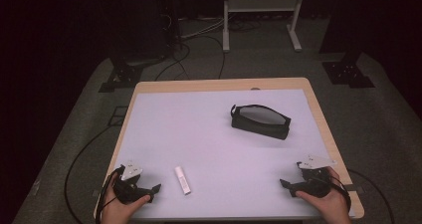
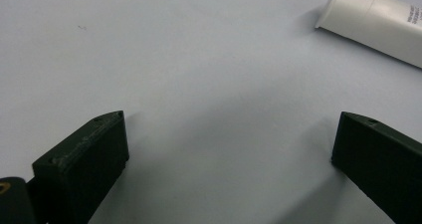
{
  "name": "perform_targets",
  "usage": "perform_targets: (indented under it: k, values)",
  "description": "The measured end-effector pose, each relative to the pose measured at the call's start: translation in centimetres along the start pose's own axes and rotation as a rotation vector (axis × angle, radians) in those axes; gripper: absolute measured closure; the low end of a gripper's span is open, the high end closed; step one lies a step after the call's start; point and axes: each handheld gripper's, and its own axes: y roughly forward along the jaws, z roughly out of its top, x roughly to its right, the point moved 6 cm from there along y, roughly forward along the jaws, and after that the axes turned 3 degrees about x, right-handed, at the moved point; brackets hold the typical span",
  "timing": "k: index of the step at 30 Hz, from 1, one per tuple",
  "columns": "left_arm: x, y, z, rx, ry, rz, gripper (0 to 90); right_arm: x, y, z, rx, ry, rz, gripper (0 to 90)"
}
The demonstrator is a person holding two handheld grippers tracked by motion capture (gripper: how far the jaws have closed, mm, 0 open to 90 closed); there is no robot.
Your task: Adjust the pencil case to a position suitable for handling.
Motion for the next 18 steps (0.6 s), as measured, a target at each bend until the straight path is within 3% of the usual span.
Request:
perform_targets:
  k: [6, 10, 14, 18]
  values:
    - [0.0, 0.0, 0.0, 0.000, 0.005, 0.002, 0.4, 0.0, 0.0, 0.0, 0.000, 0.001, 0.000, 9.5]
    - [0.0, 0.0, -0.1, 0.002, 0.005, 0.002, 0.4, 0.5, -0.4, 0.1, 0.006, 0.018, -0.012, 20.6]
    - [0.0, 0.0, -0.1, 0.001, 0.004, 0.001, 0.4, 0.6, -0.7, 0.1, 0.005, 0.039, -0.008, 24.3]
    - [0.0, 0.0, -0.1, 0.002, 0.004, 0.001, 0.4, 0.5, -1.2, 0.8, 0.022, 0.015, -0.009, 26.3]
